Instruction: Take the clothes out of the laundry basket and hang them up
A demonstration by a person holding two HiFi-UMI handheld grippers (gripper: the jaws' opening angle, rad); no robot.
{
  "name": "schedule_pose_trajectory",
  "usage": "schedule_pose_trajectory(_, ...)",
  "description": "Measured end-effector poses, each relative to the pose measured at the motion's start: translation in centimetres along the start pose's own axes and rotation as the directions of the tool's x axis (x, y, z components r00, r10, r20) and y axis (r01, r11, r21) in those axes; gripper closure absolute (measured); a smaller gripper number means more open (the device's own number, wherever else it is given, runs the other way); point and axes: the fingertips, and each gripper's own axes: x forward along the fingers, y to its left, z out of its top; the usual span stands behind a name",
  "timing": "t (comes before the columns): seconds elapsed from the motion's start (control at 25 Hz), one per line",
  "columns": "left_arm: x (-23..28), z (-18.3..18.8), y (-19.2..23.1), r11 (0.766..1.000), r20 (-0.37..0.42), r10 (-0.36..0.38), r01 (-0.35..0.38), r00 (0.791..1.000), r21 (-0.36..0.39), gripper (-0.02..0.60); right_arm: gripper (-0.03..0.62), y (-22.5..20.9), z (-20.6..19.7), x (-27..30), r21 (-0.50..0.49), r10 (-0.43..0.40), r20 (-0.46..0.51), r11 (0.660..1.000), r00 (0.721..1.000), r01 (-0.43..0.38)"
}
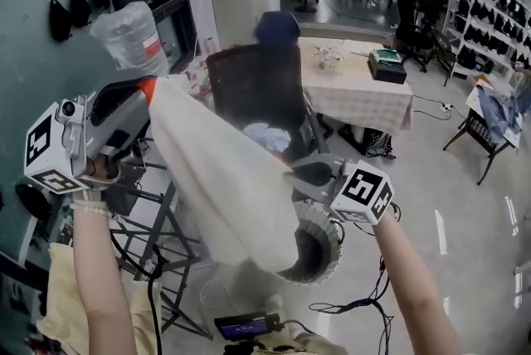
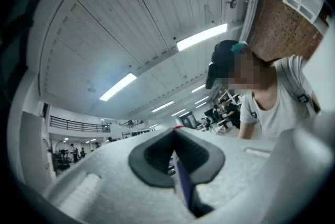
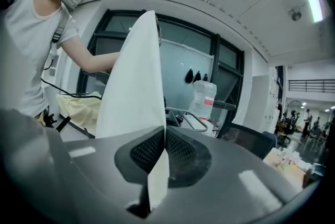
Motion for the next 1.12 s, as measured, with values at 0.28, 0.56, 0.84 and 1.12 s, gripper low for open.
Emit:
schedule_pose_trajectory(0.28, -5.8, 0.3, 0.8, 0.952, -0.067, 0.303, -0.299, 0.951, 0.071, 0.583, 0.589, -3.2, 3.6, -4.3, -0.072, -0.189, 0.008, 0.979, 0.982, 0.189)
schedule_pose_trajectory(0.56, -8.5, 3.4, -2.3, 0.838, -0.101, 0.538, -0.516, 0.837, 0.179, 0.583, 0.589, -3.8, 10.2, -7.5, -0.232, -0.351, 0.043, 0.907, 0.935, 0.351)
schedule_pose_trajectory(0.84, -9.5, 6.7, -5.3, 0.702, -0.144, 0.704, -0.649, 0.696, 0.293, 0.583, 0.589, -4.0, 16.0, -8.7, -0.324, -0.427, 0.114, 0.838, 0.897, 0.439)
schedule_pose_trajectory(1.12, -12.5, 11.0, -8.9, 0.587, -0.135, 0.802, -0.728, 0.582, 0.354, 0.583, 0.588, -1.5, 20.7, -6.0, -0.380, -0.359, 0.192, 0.831, 0.913, 0.407)
